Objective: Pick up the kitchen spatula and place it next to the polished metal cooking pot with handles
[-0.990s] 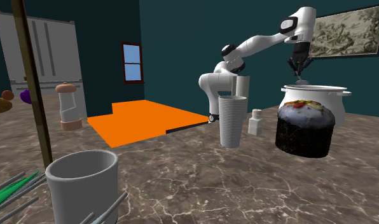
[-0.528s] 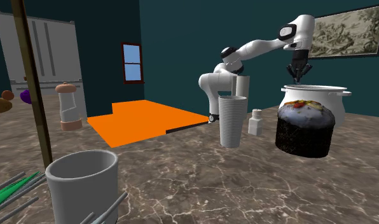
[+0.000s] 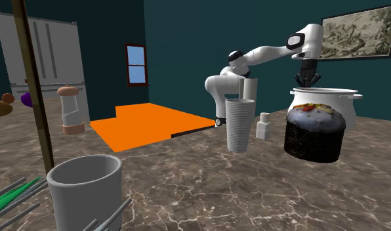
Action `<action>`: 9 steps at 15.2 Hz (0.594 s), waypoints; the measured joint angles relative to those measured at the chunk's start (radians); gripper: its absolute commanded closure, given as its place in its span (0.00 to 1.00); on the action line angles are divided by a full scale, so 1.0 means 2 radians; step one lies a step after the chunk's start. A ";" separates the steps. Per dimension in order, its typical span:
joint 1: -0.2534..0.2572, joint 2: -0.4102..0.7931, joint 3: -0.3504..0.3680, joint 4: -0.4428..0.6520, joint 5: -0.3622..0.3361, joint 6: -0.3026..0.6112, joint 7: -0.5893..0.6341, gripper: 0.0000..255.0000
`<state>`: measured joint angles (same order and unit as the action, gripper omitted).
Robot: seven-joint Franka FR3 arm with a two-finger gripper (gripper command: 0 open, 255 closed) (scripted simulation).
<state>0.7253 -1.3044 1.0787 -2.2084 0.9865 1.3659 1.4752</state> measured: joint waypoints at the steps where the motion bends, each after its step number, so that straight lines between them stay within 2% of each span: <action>1: 0.002 -0.003 0.004 -0.005 0.004 0.003 0.000 1.00; 9: 0.011 -0.020 0.041 -0.039 0.037 0.032 -0.004 1.00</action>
<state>0.7473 -1.3454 1.1601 -2.2863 1.0608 1.4299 1.4664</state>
